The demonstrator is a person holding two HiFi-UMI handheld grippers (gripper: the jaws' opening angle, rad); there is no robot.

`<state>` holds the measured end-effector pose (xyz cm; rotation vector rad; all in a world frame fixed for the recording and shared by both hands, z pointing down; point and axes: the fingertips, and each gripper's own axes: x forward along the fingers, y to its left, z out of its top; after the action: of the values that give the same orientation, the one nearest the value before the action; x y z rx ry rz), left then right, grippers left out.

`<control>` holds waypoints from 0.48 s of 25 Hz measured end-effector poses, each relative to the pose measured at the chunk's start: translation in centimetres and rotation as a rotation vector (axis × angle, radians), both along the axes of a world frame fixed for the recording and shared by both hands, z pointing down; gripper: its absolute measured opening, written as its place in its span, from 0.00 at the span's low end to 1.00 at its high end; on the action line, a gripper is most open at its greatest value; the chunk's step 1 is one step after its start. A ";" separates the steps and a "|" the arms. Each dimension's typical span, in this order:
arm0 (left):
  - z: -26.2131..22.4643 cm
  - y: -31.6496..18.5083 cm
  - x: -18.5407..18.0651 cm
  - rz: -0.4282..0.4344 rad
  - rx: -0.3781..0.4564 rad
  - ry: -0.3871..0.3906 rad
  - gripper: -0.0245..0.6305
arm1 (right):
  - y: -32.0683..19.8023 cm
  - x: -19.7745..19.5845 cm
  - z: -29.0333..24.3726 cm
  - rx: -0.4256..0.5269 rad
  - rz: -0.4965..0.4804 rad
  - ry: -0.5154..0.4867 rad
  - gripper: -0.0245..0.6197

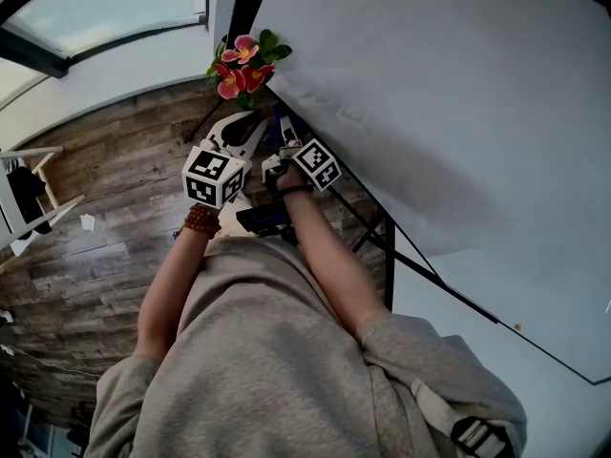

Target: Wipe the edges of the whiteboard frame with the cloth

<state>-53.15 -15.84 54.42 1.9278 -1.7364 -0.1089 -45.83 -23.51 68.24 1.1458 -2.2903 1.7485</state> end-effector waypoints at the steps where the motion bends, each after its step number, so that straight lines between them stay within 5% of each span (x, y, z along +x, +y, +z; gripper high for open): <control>1: -0.1 0.0 -0.2 -0.005 -0.002 0.001 0.14 | 0.0 -0.2 -0.1 -0.003 0.002 -0.004 0.26; 12: 0.2 0.6 -2.5 -0.040 -0.034 -0.011 0.14 | 0.1 -3.2 -0.7 -0.003 -0.016 -0.042 0.26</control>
<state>-55.69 -15.21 54.60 1.8730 -1.7731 -0.0824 -49.07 -23.42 67.51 1.0980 -2.3132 1.7865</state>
